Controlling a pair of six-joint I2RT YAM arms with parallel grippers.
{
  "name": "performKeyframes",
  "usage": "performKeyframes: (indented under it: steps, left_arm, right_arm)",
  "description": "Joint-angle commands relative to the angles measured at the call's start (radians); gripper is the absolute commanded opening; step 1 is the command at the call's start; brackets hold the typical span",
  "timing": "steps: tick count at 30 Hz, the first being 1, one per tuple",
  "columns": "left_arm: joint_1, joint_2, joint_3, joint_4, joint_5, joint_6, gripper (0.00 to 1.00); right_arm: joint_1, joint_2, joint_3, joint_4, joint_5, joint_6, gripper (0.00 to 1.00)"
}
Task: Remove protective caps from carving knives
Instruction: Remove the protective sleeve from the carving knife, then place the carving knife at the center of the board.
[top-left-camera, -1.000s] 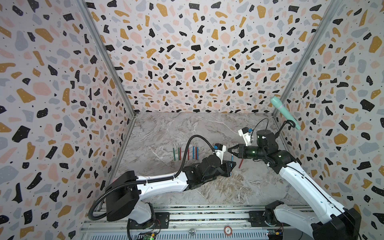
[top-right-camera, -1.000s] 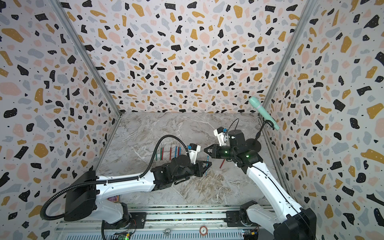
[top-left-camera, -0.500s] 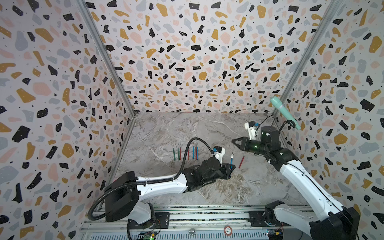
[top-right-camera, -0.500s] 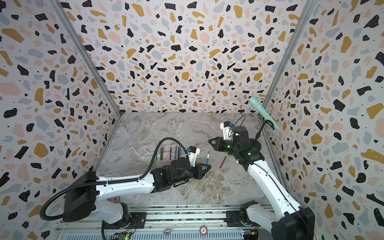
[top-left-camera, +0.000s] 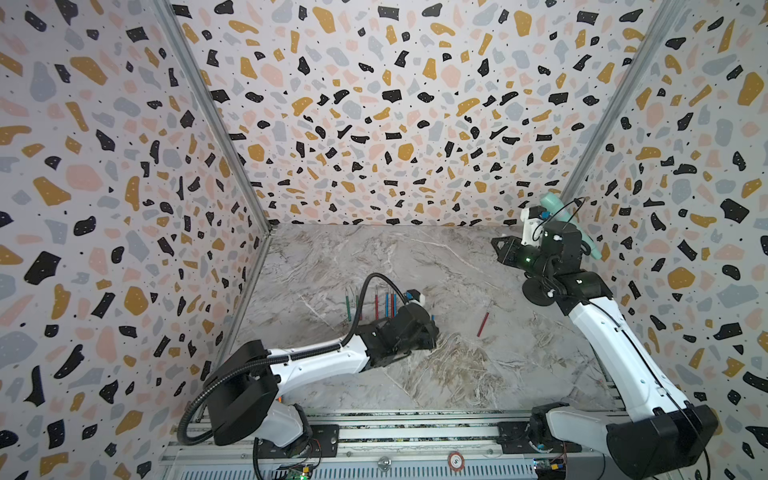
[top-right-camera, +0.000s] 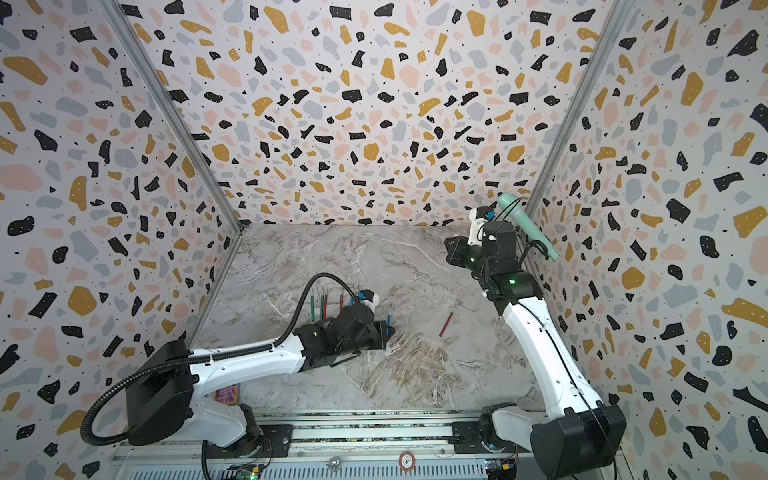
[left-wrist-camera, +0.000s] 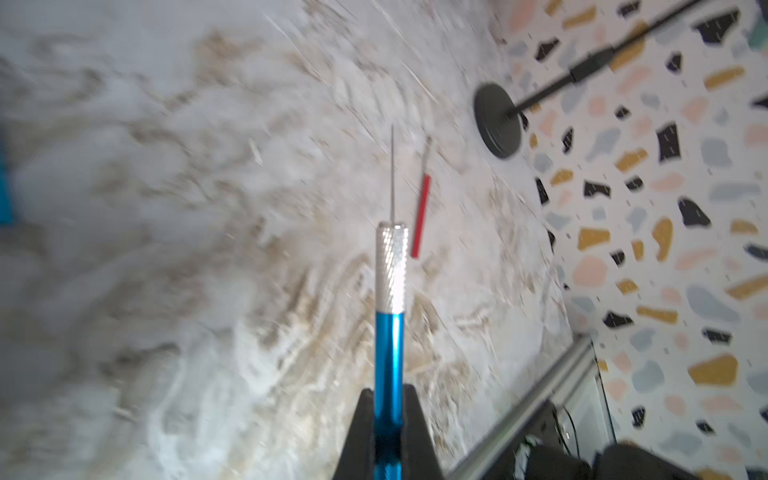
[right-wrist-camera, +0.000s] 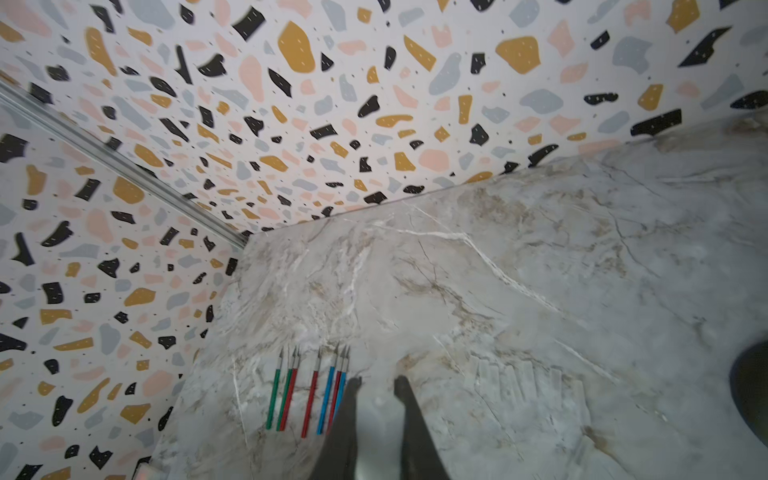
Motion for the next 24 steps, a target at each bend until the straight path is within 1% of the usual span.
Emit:
performKeyframes:
  steps: [1, 2, 3, 5, 7, 10, 14, 19, 24]
  left_arm:
    - [0.096, 0.113, 0.108, -0.114, -0.027, 0.051, 0.00]
    - [0.112, 0.161, 0.154, -0.159, -0.052, 0.100, 0.00]
    - [0.125, 0.204, 0.195, -0.190, -0.069, 0.114, 0.00]
    - [0.145, 0.268, 0.255, -0.220, -0.098, 0.129, 0.00]
    - [0.164, 0.326, 0.304, -0.248, -0.123, 0.131, 0.00]
    - [0.186, 0.393, 0.342, -0.271, -0.155, 0.120, 0.00]
    - [0.193, 0.460, 0.381, -0.301, -0.194, 0.127, 0.00]
    - [0.195, 0.549, 0.437, -0.360, -0.230, 0.135, 0.00]
    - [0.194, 0.595, 0.476, -0.396, -0.263, 0.143, 0.00]
  right_arm:
    - [0.020, -0.004, -0.024, -0.171, 0.027, -0.046, 0.00]
    - [0.040, -0.022, -0.046, -0.170, 0.038, -0.048, 0.00]
    - [0.062, -0.039, -0.064, -0.173, 0.049, -0.055, 0.00]
    - [0.106, -0.059, -0.081, -0.192, 0.071, -0.063, 0.00]
    - [0.144, -0.073, -0.102, -0.205, 0.068, -0.067, 0.00]
    - [0.192, -0.095, -0.133, -0.223, 0.089, -0.071, 0.00]
    - [0.201, -0.146, -0.178, -0.227, 0.093, -0.072, 0.00]
    - [0.202, -0.169, -0.197, -0.242, 0.078, -0.076, 0.00]
    - [0.214, -0.190, -0.211, -0.237, 0.072, -0.070, 0.00]
